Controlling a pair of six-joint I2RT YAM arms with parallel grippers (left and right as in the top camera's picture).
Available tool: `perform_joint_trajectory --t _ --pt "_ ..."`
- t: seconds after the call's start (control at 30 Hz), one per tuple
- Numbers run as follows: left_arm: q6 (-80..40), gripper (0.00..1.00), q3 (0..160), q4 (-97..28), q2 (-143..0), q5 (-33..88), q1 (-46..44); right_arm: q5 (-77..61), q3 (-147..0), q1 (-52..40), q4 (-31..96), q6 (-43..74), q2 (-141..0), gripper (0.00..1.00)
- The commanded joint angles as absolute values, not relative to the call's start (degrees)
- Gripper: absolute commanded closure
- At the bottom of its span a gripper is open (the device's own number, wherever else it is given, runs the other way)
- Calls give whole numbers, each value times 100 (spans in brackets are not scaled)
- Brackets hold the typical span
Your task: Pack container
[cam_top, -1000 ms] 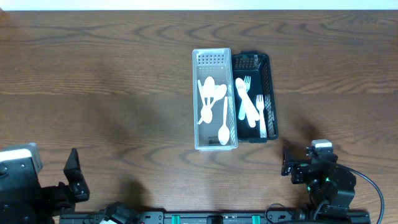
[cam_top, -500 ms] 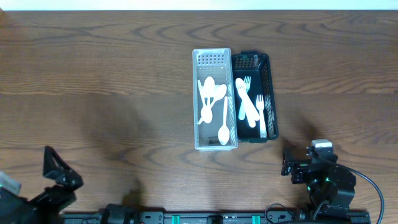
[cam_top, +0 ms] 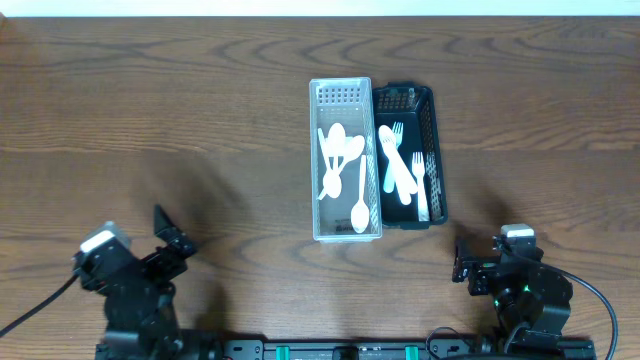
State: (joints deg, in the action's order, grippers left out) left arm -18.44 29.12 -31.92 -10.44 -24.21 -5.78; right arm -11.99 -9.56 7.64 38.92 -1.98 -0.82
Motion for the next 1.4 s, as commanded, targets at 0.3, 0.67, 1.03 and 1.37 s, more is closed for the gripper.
perform_joint_trajectory --t 0.3,0.67,1.03,1.37 --pt "-1940 2 1747 -2703 -274 -2294 -552 -1203 -932 709 3879 -222 -32 1" --pt "-1940 2 1516 -2716 -12 -2294 -552 -1203 -932 709 3879 -222 -32 1" --pt "-1942 2 1004 -2709 -12 -2292 -554 -1203 -932 709 3879 -224 -32 1" --pt "-1944 2 760 -2626 -12 -2290 -554 -1203 -932 709 3876 -222 -32 1"
